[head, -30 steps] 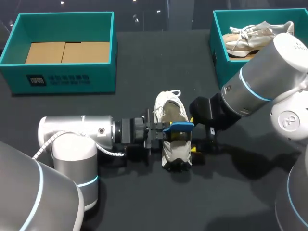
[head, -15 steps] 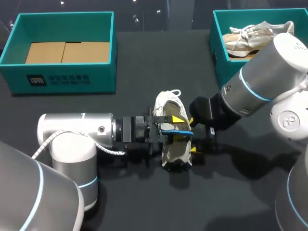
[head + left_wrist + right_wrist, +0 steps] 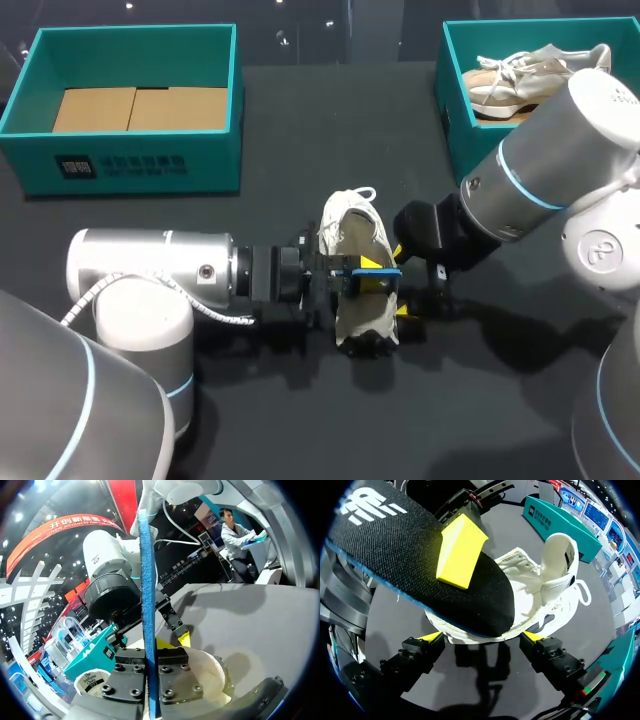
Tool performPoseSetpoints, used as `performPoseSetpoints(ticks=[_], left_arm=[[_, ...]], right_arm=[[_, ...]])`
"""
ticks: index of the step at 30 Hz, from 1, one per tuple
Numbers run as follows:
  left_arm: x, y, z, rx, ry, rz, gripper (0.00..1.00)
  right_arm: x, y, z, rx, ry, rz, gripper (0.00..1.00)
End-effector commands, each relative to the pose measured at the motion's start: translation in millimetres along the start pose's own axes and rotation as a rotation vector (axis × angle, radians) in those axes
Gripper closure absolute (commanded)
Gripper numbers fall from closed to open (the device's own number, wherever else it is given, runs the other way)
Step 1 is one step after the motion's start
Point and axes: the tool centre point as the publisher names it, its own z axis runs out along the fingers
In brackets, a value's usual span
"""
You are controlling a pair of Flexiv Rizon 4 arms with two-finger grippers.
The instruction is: Take the shoe out of the shoebox, open the shoe tongue, remove and reinsert the insole, then place the shoe into the shoebox
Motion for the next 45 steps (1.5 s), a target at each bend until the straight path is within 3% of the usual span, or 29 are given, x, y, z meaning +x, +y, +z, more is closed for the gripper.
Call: performPoseSetpoints(ticks=[1, 11, 17, 18, 20, 26, 32, 34, 35, 36, 45], left_arm=[[-4.6, 18.0, 6.9, -0.009, 0.025, 0.006, 1.00], [-6.1, 44.8, 10.9, -0.072, 0.038, 0.017, 1.00], [-5.3, 36.9, 7.8, -0.074, 0.032, 0.013, 1.00], [-5.1, 34.2, 6.5, -0.072, 0.029, 0.011, 0.97], [-4.7, 29.9, 4.0, -0.076, 0.023, 0.010, 0.77], [-4.3, 10.6, -4.5, -0.073, 0.006, -0.006, 0.63], [-3.4, -4.7, -7.3, -0.079, -0.007, -0.006, 0.69], [-2.2, -6.7, -6.4, -0.083, -0.001, -0.007, 0.78], [-1.8, -7.0, -5.8, -0.083, 0.002, -0.006, 0.92], [-1.6, -6.9, -5.0, -0.083, 0.004, -0.005, 1.00], [3.2, 20.4, 5.5, -0.110, 0.025, 0.032, 1.00]], right_arm=[[1.8, 0.7, 0.6, 0.004, -0.004, 0.001, 0.00], [1.8, 0.7, 0.6, 0.004, -0.004, 0.001, 0.00], [1.8, 0.7, 0.6, 0.004, -0.004, 0.001, 0.00], [1.8, 0.7, 0.6, 0.004, -0.004, 0.001, 0.00], [1.8, 0.7, 0.6, 0.004, -0.004, 0.001, 0.00], [1.8, 0.7, 0.6, 0.004, -0.004, 0.001, 0.00], [1.8, 0.7, 0.6, 0.004, -0.004, 0.001, 0.00], [1.8, 0.7, 0.6, 0.004, -0.004, 0.001, 0.00], [1.8, 0.7, 0.6, 0.004, -0.004, 0.001, 0.00], [1.8, 0.7, 0.6, 0.004, -0.004, 0.001, 0.00], [1.8, 0.7, 0.6, 0.004, -0.004, 0.001, 0.00]])
